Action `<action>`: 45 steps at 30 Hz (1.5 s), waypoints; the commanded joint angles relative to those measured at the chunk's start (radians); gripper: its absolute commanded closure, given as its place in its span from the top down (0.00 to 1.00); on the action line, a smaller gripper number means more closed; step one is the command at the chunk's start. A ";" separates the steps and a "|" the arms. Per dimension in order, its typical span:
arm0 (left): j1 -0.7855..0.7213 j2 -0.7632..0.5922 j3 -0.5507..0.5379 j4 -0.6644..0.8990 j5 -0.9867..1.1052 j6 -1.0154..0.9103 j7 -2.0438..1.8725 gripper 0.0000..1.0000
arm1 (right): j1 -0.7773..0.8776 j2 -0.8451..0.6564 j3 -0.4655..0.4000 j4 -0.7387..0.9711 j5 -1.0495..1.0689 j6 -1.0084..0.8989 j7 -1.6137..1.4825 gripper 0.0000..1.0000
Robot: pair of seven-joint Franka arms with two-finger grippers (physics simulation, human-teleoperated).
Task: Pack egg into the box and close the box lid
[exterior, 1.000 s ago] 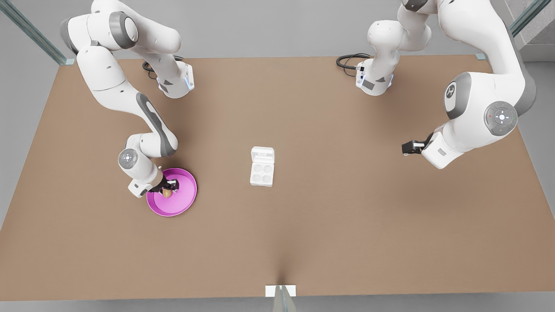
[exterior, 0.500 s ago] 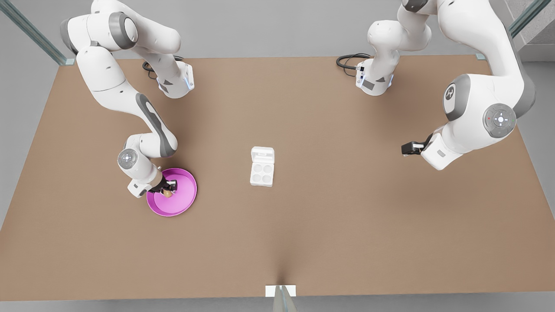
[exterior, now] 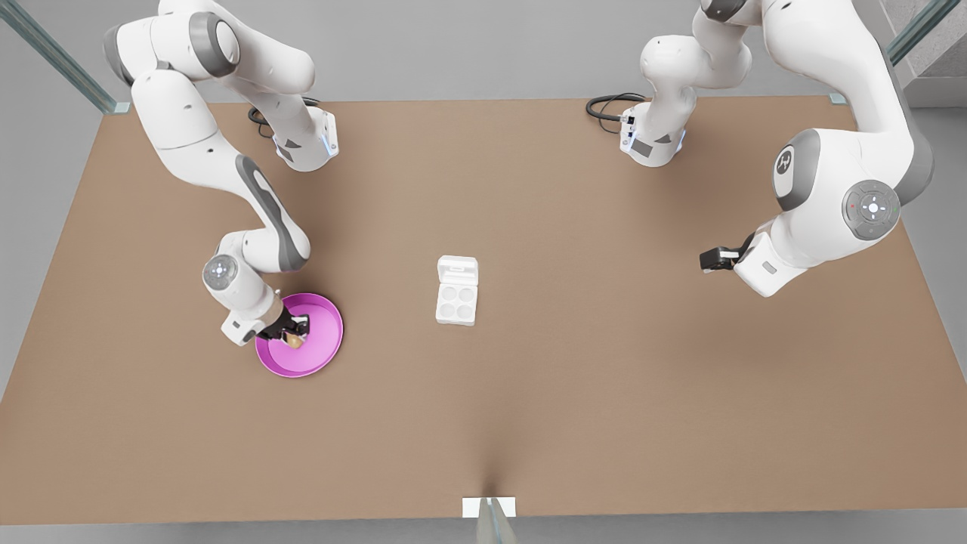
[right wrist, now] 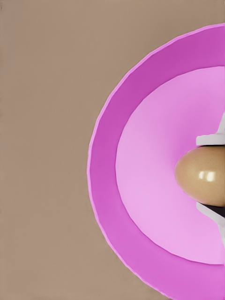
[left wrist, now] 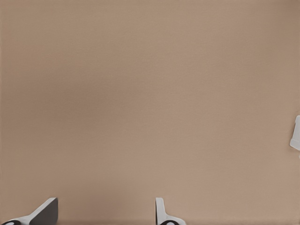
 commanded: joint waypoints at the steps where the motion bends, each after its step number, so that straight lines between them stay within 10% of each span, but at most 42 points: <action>1: 0.000 -0.002 0.000 0.000 0.001 -0.004 -0.001 1.00 | 0.000 -0.014 0.026 0.017 -0.019 -0.050 0.075 0.52; 9: 0.000 -0.012 -0.040 0.025 -0.019 -0.018 -0.003 1.00 | 0.108 -0.034 0.184 0.311 -0.128 -0.449 0.575 0.51; 18: 0.000 0.069 -0.072 0.063 -0.096 -0.039 0.010 1.00 | 0.415 -0.008 0.180 0.431 -0.114 -0.475 0.847 0.51; 35: 0.000 0.078 -0.075 0.063 -0.099 -0.039 0.008 1.00 | 0.501 0.267 0.170 0.512 -0.166 -0.354 0.873 0.52; 37: 0.000 0.078 -0.075 0.063 -0.099 -0.039 0.008 1.00 | 0.507 0.270 0.170 0.512 -0.168 -0.354 0.873 0.61; 38: 0.000 0.080 -0.075 0.063 -0.099 -0.039 0.008 1.00 | 0.507 0.270 0.170 0.512 -0.182 -0.355 0.874 0.98; 45: 0.000 0.084 -0.075 0.083 -0.100 -0.039 0.003 1.00 | 0.461 0.204 0.167 0.521 -0.182 -0.403 0.839 1.00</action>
